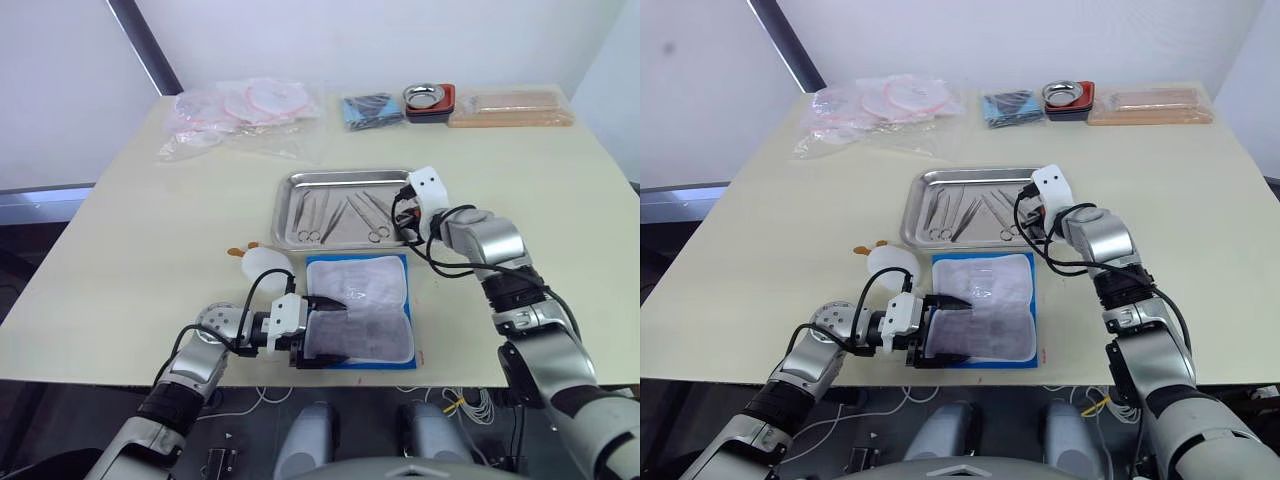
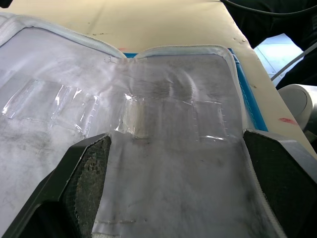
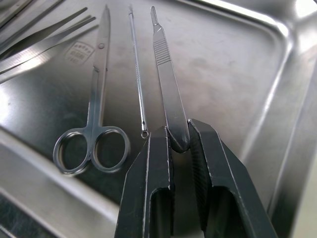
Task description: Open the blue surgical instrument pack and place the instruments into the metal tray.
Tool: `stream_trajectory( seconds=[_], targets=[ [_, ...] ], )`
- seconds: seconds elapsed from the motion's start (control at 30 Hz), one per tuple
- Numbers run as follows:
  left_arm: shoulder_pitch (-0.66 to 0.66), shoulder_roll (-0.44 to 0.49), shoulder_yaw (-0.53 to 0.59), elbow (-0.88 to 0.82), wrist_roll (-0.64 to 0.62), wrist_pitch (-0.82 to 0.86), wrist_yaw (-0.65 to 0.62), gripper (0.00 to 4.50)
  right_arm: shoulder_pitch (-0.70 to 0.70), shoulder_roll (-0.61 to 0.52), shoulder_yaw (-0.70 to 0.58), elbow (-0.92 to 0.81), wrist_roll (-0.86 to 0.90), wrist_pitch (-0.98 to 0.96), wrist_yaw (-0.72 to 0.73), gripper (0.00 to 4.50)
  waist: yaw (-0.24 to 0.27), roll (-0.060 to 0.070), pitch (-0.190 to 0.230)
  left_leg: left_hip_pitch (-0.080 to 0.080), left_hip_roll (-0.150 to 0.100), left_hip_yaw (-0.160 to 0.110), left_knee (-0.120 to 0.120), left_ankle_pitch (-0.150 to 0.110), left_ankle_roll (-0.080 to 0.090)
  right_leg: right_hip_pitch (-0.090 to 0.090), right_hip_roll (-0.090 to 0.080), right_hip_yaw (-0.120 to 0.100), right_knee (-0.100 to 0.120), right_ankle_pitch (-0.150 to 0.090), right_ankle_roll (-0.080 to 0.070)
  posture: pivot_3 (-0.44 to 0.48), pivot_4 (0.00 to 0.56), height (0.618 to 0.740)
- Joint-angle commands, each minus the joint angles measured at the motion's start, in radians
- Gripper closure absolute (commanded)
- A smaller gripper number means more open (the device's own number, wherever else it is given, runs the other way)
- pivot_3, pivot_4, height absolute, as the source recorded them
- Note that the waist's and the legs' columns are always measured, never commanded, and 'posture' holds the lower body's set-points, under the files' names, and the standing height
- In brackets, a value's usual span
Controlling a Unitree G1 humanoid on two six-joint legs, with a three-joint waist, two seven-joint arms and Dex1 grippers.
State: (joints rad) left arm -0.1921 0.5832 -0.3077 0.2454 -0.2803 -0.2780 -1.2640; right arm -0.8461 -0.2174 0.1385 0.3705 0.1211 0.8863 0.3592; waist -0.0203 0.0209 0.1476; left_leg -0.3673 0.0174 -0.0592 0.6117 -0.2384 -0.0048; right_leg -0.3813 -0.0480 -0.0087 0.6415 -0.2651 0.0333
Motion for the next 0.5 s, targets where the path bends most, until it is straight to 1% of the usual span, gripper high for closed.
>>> stream_trajectory(
  seconds=[0.03, 0.07, 0.13, 0.17, 0.2, 0.23, 0.27, 0.3, 0.4, 0.43, 0.5],
  targets=[
    [0.055, 0.039, -0.035, 0.165, 0.150, 0.063, 0.062, 0.00, -0.024, 0.009, -0.021, -0.021, -0.005, 0.004, -0.015, 4.48, 0.000, 0.000, 0.000, 0.000, 0.000, 0.000, 0.000, 0.000, 0.000, 0.000, 0.000, 0.000, 0.000, 0.000, 0.000, 0.000, 0.150, 0.740],
    [0.054, 0.039, -0.035, 0.167, 0.150, 0.063, 0.062, 0.00, -0.020, 0.008, -0.016, -0.024, -0.007, -0.001, -0.013, 4.48, 0.000, 0.000, 0.000, 0.000, 0.000, 0.000, 0.000, 0.000, 0.000, 0.000, 0.000, 0.000, 0.000, 0.000, 0.000, 0.000, 0.150, 0.740],
    [0.053, 0.039, -0.035, 0.170, 0.150, 0.061, 0.062, 0.00, -0.012, 0.004, -0.009, -0.029, -0.011, -0.007, -0.010, 3.50, 0.000, 0.000, 0.000, 0.000, 0.000, 0.000, 0.000, 0.000, 0.000, 0.000, 0.000, 0.000, 0.000, 0.000, 0.000, 0.000, 0.150, 0.740],
    [0.053, 0.038, -0.035, 0.170, 0.150, 0.061, 0.063, 0.00, -0.009, 0.001, -0.003, -0.030, -0.013, -0.012, -0.003, 2.90, 0.000, 0.000, 0.000, 0.000, 0.000, 0.000, 0.000, 0.000, 0.000, 0.000, 0.000, 0.000, 0.000, 0.000, 0.000, 0.000, 0.150, 0.740],
    [0.054, 0.038, -0.035, 0.170, 0.150, 0.061, 0.063, 0.00, -0.007, 0.000, 0.000, -0.031, -0.014, -0.017, 0.002, 2.90, 0.000, 0.000, 0.000, 0.000, 0.000, 0.000, 0.000, 0.000, 0.000, 0.000, 0.000, 0.000, 0.000, 0.000, 0.000, 0.000, 0.150, 0.740],
    [0.054, 0.038, -0.035, 0.170, 0.150, 0.060, 0.063, 0.00, -0.005, 0.000, -0.002, -0.030, -0.014, -0.027, 0.003, 2.32, 0.000, 0.000, 0.000, 0.000, 0.000, 0.000, 0.000, 0.000, 0.000, 0.000, 0.000, 0.000, 0.000, 0.000, 0.000, 0.000, 0.150, 0.740],
    [0.055, 0.038, -0.035, 0.171, 0.150, 0.060, 0.063, 0.00, -0.005, -0.002, -0.002, -0.029, -0.018, -0.041, 0.006, 1.98, 0.000, 0.000, 0.000, 0.000, 0.000, 0.000, 0.000, 0.000, 0.000, 0.000, 0.000, 0.000, 0.000, 0.000, 0.000, 0.000, 0.150, 0.740],
    [0.056, 0.039, -0.034, 0.172, 0.151, 0.059, 0.064, 0.00, -0.005, -0.006, -0.003, -0.030, -0.020, -0.053, 0.010, 1.76, 0.000, 0.000, 0.000, 0.000, 0.000, 0.000, 0.000, 0.000, 0.000, 0.000, 0.000, 0.000, 0.000, 0.000, 0.000, 0.000, 0.150, 0.740],
    [0.057, 0.040, -0.032, 0.172, 0.150, 0.057, 0.065, 0.00, -0.005, -0.023, -0.006, -0.050, -0.022, -0.096, 0.036, 0.51, 0.000, 0.000, 0.000, 0.000, 0.000, 0.000, 0.000, 0.000, 0.000, 0.000, 0.000, 0.000, 0.000, 0.000, 0.000, 0.000, 0.150, 0.740],
    [0.057, 0.040, -0.032, 0.173, 0.150, 0.056, 0.065, 0.00, -0.005, -0.029, -0.009, -0.056, -0.021, -0.106, 0.044, 0.03, 0.000, 0.000, 0.000, 0.000, 0.000, 0.000, 0.000, 0.000, 0.000, 0.000, 0.000, 0.000, 0.000, 0.000, 0.000, 0.000, 0.150, 0.740],
    [0.058, 0.040, -0.029, 0.171, 0.150, 0.054, 0.069, 0.00, 0.002, -0.057, -0.014, -0.081, -0.013, -0.138, 0.082, 0.03, 0.000, 0.000, 0.000, 0.000, 0.000, 0.000, 0.000, 0.000, 0.000, 0.000, 0.000, 0.000, 0.000, 0.000, 0.000, 0.000, 0.150, 0.740]
  ],
)
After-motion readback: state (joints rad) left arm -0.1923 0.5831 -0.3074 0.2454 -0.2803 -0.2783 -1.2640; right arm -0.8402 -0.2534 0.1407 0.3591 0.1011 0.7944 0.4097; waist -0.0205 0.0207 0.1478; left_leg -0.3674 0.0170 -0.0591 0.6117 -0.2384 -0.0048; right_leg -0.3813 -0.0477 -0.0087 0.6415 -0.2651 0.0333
